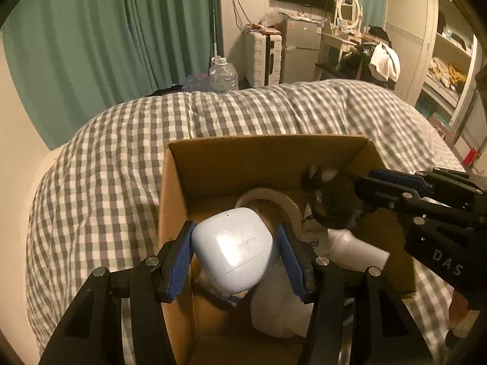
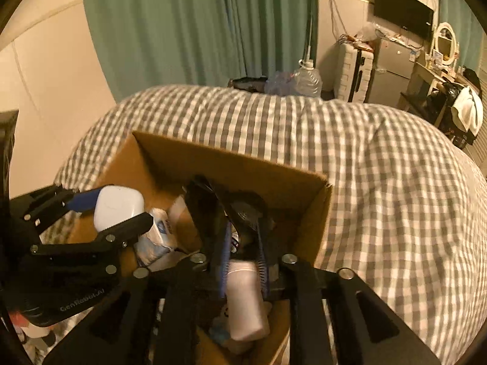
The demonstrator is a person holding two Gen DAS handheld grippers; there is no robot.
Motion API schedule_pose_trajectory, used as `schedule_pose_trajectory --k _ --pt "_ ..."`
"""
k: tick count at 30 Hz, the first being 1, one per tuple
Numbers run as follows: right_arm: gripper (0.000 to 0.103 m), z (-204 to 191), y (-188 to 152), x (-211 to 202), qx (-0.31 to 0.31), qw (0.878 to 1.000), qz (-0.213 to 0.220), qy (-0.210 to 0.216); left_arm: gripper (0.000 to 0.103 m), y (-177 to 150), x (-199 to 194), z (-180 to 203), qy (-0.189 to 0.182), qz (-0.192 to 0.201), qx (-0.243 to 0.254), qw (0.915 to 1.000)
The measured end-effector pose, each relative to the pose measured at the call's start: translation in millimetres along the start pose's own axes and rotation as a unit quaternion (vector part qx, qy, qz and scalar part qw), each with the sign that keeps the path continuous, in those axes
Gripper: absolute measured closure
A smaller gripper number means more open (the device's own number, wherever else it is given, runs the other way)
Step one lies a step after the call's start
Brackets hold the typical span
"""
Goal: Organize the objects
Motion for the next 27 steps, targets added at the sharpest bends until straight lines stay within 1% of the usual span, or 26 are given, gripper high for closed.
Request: schedule_pose_trajectory --k 1,2,3,4,5,6,10,13,17,19,21,27 --pt "0.082 0 1 -5 0.003 1.0 0.004 0.002 0.041 1 -6 -1 0.002 0.004 0.001 1.0" --pt "0.076 -1 3 -12 0.007 1.0 0.009 0.003 0.034 2 -12 -2 0.006 0.009 0.002 0.9999" --pt "0.066 -2 4 -19 0.009 1.0 0.014 0.003 0.026 3 -18 -2 0.011 0.016 0.003 0.9998" --pt "0.06 -2 8 -23 0.012 1.0 0.018 0.001 0.022 4 -27 -2 0.016 0.024 0.006 0.9996" --pt "0.047 -2 10 -31 0.016 1.0 0.026 -0.002 0.017 5 -34 -2 0.019 0.03 0.007 0.9993" --pt "0.043 -1 11 -39 0.019 0.999 0.033 -0.006 0.015 6 -42 -1 0.021 0.035 0.011 0.9991" --pt "0.042 -3 12 -73 0.021 0.998 0.057 -0.011 0.011 11 -68 1 0.03 0.052 0.015 0.9981" --pt "0.039 -6 13 -97 0.02 0.997 0.075 -0.019 0.01 15 -88 3 0.026 0.067 0.011 0.9974" --pt "0.033 -9 15 -133 0.024 0.995 0.099 -0.025 0.006 20 -122 5 0.029 0.095 0.006 0.995" --pt "0.029 -12 19 -146 0.023 0.993 0.11 -0.027 0.005 21 -140 7 0.036 0.11 0.004 0.9932" --pt "0.022 -15 19 -164 0.024 0.992 0.124 -0.031 0.004 22 -156 8 0.04 0.122 0.004 0.9918" --pt "0.018 -26 18 -219 0.022 0.986 0.164 -0.034 0.002 20 -206 6 0.047 0.159 -0.003 0.9862"
Point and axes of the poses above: each gripper's, at about its wrist camera, not at the fingertips, and x roughly the way its jaws point, z to its right, y to its top, the point moved 3 cm from there along x, roughly the way its jaws point, and after that the axes turned 2 degrees about x, right-handed, at the moved point
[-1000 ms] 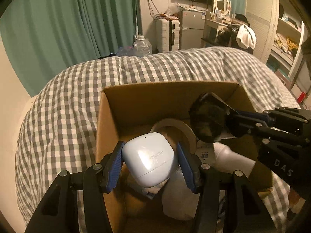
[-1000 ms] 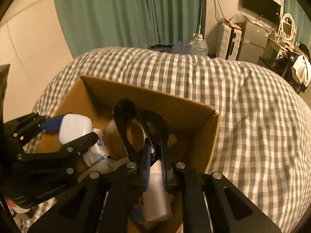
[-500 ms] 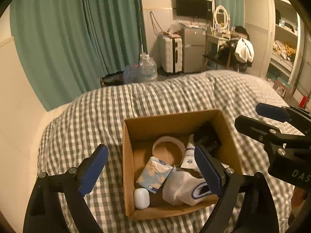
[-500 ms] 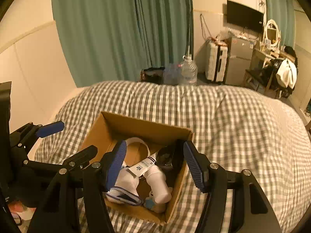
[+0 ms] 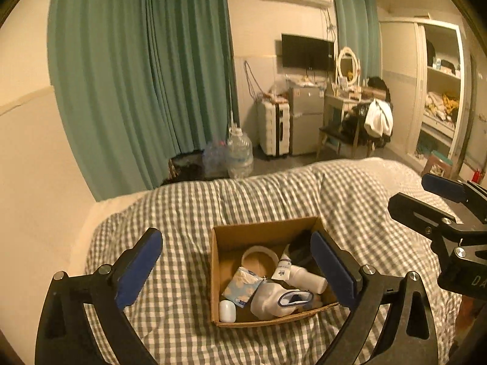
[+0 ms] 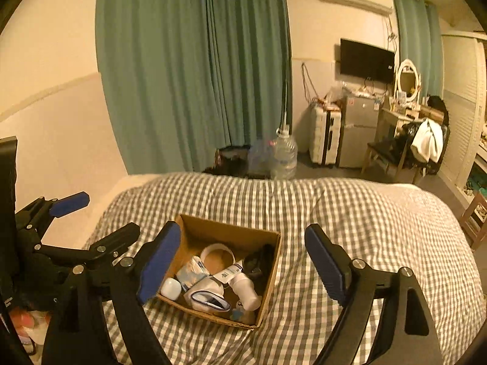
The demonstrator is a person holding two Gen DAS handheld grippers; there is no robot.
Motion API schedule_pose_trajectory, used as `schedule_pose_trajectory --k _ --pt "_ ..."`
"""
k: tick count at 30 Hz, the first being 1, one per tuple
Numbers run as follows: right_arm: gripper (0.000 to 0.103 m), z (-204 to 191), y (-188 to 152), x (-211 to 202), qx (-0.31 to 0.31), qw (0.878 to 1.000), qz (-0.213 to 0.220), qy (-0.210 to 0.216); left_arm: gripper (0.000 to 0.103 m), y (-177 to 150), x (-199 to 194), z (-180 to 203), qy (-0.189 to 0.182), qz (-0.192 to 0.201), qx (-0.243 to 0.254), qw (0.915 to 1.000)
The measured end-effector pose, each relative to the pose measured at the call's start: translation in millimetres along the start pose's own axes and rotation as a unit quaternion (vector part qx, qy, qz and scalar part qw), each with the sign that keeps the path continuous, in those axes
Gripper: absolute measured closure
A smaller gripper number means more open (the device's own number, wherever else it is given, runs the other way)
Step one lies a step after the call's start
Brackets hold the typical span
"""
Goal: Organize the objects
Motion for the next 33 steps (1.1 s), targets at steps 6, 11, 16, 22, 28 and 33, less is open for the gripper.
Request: schedule_pose_trajectory --k 6,11,16,22,28,33 --pt "0.016 -9 7 -43 -0.007 0.999 0.033 -0.004 0.001 3 -37 -4 0.007 0.027 -0.007 0.9996" --pt "0.016 -14 8 -68 -0.015 0.999 0.047 -0.007 0.0 4 -58 -6 0.005 0.044 -0.014 0.9989" --pt "0.013 -13 7 -85 -0.01 0.998 0.063 -0.006 0.0 -1 -73 -8 0.02 0.063 -0.021 0.9976" --pt "0.01 -8 -5 -91 -0.013 0.997 0.076 -0.019 0.0 -15 -88 -11 0.034 0.089 -0.049 0.9943" --pt "0.007 -5 -33 -88 -0.016 0.996 0.084 -0.023 0.0 -31 -89 -11 0.049 0.107 -0.065 0.991" --pt "0.007 -3 -52 -80 -0.014 0.996 0.085 -0.024 0.0 -47 -85 -10 0.057 0.108 -0.065 0.9903"
Point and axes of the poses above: each gripper's, at about its wrist camera, not at the fingertips, and x roughly the way its jaws point, z to its right, y to its top, the point moved 3 cm from there along x, roughly the way its jaws point, and after that the axes turned 2 degrees about x, right-handed, at the moved point
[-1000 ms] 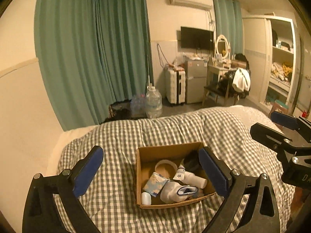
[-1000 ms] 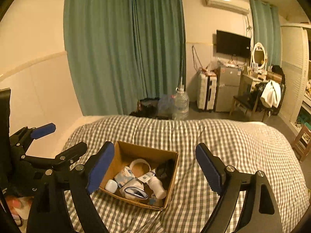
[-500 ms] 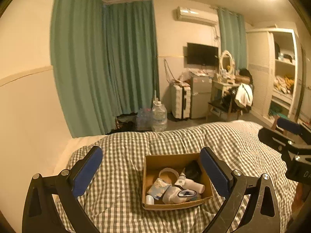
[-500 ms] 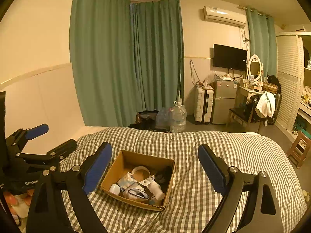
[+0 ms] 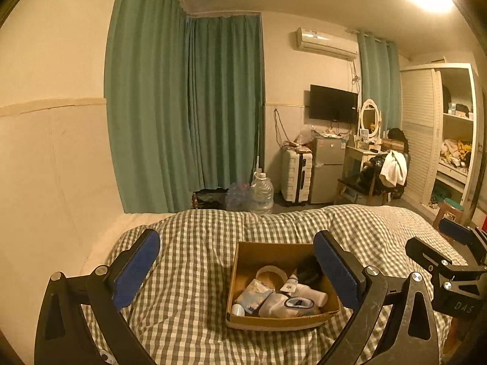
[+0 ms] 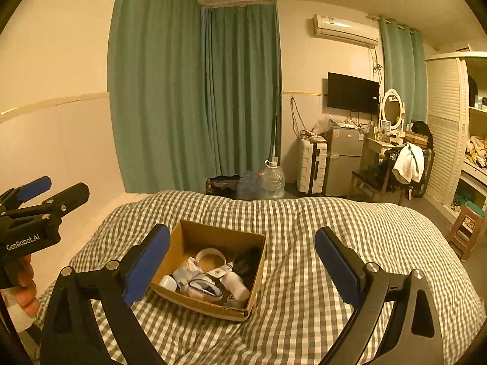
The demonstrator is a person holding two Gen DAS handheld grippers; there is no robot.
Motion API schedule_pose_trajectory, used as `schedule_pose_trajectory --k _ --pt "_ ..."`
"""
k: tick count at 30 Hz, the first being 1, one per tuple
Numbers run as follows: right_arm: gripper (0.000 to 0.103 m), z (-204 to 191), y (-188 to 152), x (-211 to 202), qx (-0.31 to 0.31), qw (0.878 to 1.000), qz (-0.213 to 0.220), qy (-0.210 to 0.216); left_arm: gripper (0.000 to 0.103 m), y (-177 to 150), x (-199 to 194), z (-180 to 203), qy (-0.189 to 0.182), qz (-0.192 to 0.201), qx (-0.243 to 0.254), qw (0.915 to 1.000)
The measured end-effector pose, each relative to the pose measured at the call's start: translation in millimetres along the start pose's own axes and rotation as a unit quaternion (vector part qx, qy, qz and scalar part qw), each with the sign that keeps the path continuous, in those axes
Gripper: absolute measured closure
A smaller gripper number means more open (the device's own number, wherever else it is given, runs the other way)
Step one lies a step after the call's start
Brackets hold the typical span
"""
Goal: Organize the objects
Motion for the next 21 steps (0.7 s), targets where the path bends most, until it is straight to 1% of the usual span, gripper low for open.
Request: schedule_pose_trajectory --k 4,7,11,14,18,21 --pt "0.007 0 -12 5 0.0 1.0 0.004 -0.003 0.0 -18 -3 -2 0.004 0.008 -0.002 1.0" --pt "0.007 0 -24 13 0.0 1.0 0.0 -0.003 0.0 -26 -4 -3 0.014 0.01 0.001 0.9998" --pt "0.007 -2 -36 23 0.004 1.0 -0.007 0.005 0.0 -40 -1 -6 0.01 -0.003 -0.007 0.9999" --pt "0.007 -7 -47 29 -0.008 1.0 -0.012 0.001 0.0 -50 5 -7 0.012 -0.017 -0.015 0.9997" --pt "0.007 -13 -60 37 -0.023 1.0 -0.017 -0.007 0.0 -59 12 -6 0.021 -0.026 -0.007 0.9994" --pt "0.007 -13 -66 42 -0.027 0.999 -0.022 -0.01 0.0 -64 12 -3 0.02 -0.027 -0.005 0.9994"
Point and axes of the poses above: each gripper's, at about its wrist camera, not at the fingertips, and x roughly the way its jaws point, z to its right, y to its top, the point moved 3 cm from there along x, roughly the way its jaws point, and after that the axes turned 2 degrees about x, right-handed, at the moved point
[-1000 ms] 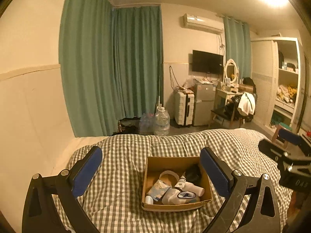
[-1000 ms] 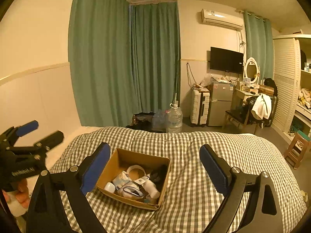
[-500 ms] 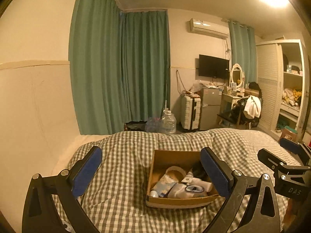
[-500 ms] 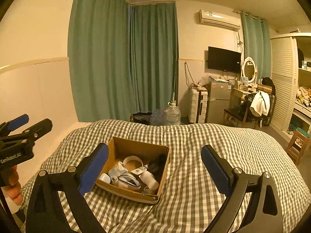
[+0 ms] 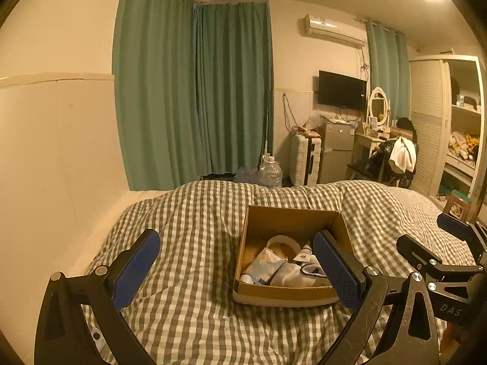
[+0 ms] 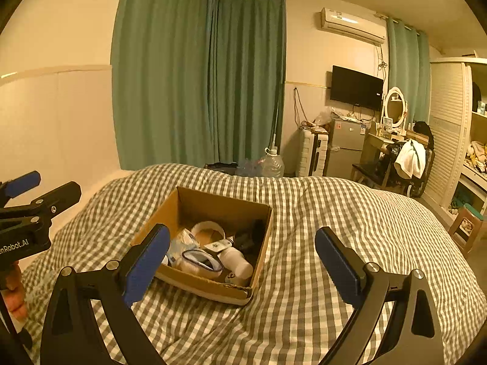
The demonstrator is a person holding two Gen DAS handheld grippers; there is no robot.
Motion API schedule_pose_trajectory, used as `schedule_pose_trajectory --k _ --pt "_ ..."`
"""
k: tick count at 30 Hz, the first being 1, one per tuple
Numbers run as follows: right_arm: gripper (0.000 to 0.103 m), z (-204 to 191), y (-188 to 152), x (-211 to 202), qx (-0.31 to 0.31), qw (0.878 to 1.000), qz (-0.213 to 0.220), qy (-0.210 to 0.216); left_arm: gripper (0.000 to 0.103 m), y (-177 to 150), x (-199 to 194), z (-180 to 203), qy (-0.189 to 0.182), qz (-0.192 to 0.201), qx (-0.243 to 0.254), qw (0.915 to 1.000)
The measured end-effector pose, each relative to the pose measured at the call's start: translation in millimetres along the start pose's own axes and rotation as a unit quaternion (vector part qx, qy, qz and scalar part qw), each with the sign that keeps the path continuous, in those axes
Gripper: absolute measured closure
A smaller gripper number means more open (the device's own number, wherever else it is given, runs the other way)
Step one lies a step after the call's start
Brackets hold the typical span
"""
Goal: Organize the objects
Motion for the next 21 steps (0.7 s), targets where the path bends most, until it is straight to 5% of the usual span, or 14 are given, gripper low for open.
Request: schedule_pose_trajectory --k 21 --pt "0.007 -9 -15 11 0.003 1.0 -0.014 0.001 0.0 -12 9 4 0.002 -0.014 0.013 0.9998"
Point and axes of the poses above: each gripper's, at about its wrist camera, not at the fingertips, and x roughly the way its jaws point, z to its right, y to its top, the point moved 3 cm from there along x, roughly the way its jaws point, and after that the axes turned 2 degrees about x, right-handed, at the moved point
